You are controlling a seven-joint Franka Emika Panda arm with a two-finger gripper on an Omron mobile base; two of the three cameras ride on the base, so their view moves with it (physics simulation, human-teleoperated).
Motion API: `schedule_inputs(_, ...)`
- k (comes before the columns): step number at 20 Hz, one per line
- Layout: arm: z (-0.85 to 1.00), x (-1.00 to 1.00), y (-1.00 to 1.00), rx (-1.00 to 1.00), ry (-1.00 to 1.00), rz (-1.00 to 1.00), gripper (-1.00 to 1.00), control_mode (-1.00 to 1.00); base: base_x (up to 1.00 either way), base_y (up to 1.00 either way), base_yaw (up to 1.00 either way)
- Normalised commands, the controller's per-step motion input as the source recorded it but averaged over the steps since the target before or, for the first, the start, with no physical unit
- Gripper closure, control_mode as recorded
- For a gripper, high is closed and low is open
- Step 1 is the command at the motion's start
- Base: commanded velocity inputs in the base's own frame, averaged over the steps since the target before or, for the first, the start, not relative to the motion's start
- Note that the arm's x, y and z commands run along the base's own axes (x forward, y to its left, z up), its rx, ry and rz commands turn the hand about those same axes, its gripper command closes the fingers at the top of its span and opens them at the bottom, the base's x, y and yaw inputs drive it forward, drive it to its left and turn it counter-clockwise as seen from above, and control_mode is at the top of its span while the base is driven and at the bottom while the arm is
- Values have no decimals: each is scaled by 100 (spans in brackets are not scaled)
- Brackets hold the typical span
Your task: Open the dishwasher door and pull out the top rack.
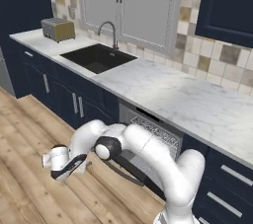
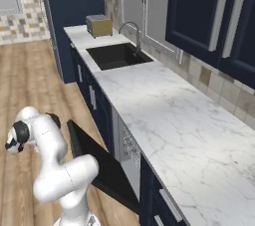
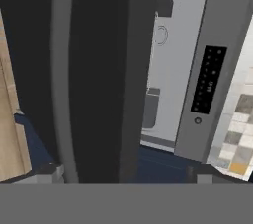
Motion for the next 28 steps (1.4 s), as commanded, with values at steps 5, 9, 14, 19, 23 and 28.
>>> schedule_inputs(5,100,-53,-62,27,-5,7,-100,-100,0,0,0)
schedule_inputs(9,87,-41,-80,36,0,4,-100,-100,0,0,0)
schedule_inputs(14,86,-16,-82,37,0,5,-100,-100,0,0,0)
schedule_inputs(19,59,0,-55,14,0,5,-100,-100,0,0,0)
schedule_inputs(23,12,19,-40,0,0,0,-100,-100,0,0,0)
schedule_inputs(28,0,40,-22,0,6,0,-100,-100,0,0,0)
